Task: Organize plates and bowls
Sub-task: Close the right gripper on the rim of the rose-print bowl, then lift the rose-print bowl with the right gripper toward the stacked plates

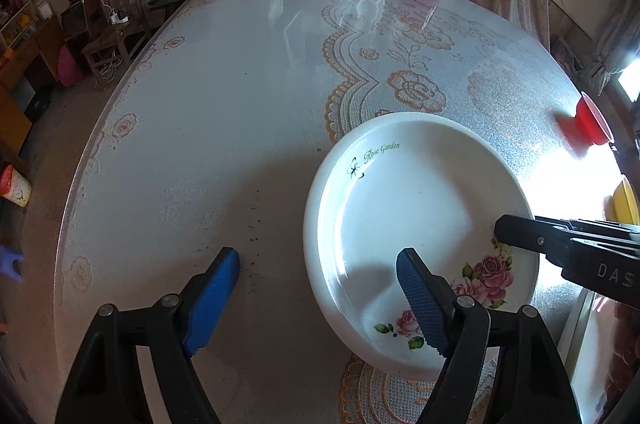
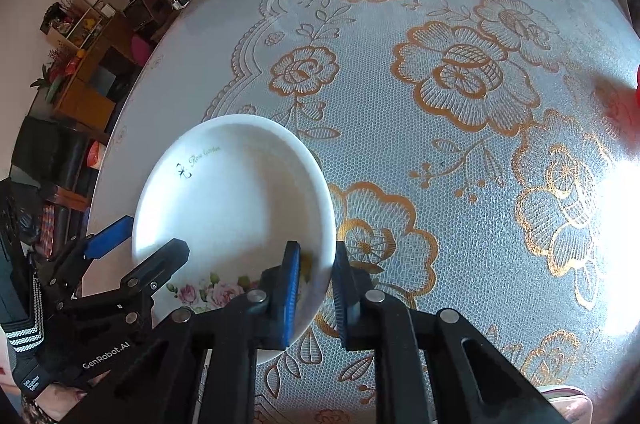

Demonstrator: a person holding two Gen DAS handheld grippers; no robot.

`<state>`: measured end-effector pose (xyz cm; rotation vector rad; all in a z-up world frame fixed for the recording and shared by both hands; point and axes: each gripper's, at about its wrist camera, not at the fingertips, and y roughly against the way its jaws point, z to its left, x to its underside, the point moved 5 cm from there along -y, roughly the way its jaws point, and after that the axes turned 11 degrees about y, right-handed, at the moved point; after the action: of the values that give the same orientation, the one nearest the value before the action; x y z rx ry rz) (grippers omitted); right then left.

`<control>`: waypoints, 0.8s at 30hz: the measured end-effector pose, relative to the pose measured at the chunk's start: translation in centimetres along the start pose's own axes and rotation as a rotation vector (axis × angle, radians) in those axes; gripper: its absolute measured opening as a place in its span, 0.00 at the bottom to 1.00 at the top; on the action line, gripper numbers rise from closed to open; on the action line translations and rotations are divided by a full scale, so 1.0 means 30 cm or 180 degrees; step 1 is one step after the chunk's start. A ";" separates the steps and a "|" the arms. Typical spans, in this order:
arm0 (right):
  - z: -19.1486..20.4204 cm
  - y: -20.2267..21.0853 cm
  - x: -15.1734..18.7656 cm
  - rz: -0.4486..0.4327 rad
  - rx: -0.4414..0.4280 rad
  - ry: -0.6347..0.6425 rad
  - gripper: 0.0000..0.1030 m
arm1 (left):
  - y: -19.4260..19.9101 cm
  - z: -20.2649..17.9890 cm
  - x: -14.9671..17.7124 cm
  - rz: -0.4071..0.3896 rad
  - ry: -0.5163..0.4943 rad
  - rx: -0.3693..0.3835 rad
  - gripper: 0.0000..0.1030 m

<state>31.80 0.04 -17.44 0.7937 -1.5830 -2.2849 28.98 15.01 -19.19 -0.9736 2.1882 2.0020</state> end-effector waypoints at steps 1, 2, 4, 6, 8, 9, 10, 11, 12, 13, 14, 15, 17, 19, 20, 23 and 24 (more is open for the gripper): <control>-0.011 0.004 0.005 -0.0011 -0.0015 -0.0016 0.13 | -0.001 -0.002 -0.003 -0.0011 -0.0002 0.0012 0.76; -0.017 0.004 0.006 -0.0017 -0.0037 -0.0048 0.12 | -0.002 -0.004 -0.007 -0.0023 -0.0010 0.0016 0.72; -0.024 0.017 0.002 -0.0002 -0.0066 -0.0089 0.12 | -0.003 -0.009 -0.013 -0.0057 -0.0058 0.0025 0.65; -0.026 0.017 -0.001 0.0020 -0.0057 -0.0079 0.12 | -0.003 -0.020 -0.018 -0.0071 -0.0122 0.0072 0.56; -0.029 0.019 -0.003 0.0032 -0.0066 -0.0090 0.12 | -0.003 -0.034 -0.020 -0.0069 -0.0178 0.0160 0.44; -0.031 0.018 -0.006 0.0035 -0.0074 -0.0101 0.12 | -0.004 -0.044 -0.020 -0.0049 -0.0204 0.0224 0.39; -0.033 0.020 -0.008 0.0037 -0.0076 -0.0107 0.12 | -0.005 -0.049 -0.022 -0.0052 -0.0213 0.0199 0.39; -0.035 0.019 -0.009 0.0038 -0.0074 -0.0112 0.12 | -0.007 -0.051 -0.025 -0.0056 -0.0202 0.0198 0.39; -0.041 0.026 -0.012 0.0045 -0.0075 -0.0124 0.12 | -0.008 -0.050 -0.028 -0.0053 -0.0174 0.0217 0.39; -0.044 0.027 -0.016 0.0051 -0.0079 -0.0141 0.12 | -0.007 -0.046 -0.031 -0.0046 -0.0141 0.0241 0.37; -0.048 0.027 -0.017 0.0051 -0.0085 -0.0161 0.12 | -0.005 -0.040 -0.034 -0.0027 -0.0085 0.0284 0.32; -0.050 0.031 -0.018 0.0043 -0.0090 -0.0186 0.12 | -0.002 -0.033 -0.037 -0.0007 -0.0022 0.0356 0.31; -0.068 0.037 -0.014 0.0008 -0.0124 -0.0314 0.11 | 0.011 -0.029 -0.036 -0.0019 -0.0010 0.0425 0.26; -0.090 0.046 -0.010 -0.0018 -0.0221 -0.0457 0.11 | 0.024 -0.039 -0.031 -0.0073 -0.0105 0.0374 0.26; -0.094 0.049 -0.008 -0.0033 -0.0260 -0.0481 0.10 | 0.029 -0.043 -0.029 -0.0093 -0.0138 0.0354 0.26; -0.097 0.066 -0.005 -0.0074 -0.0295 -0.0454 0.10 | 0.048 -0.038 -0.030 -0.0115 -0.0071 0.0426 0.26; -0.099 0.074 -0.003 -0.0091 -0.0320 -0.0452 0.10 | 0.056 -0.034 -0.031 -0.0122 -0.0034 0.0477 0.26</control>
<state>33.33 -3.07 -16.15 0.6464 -1.5084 -2.4685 29.36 14.46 -17.12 -0.9756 2.2571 1.7926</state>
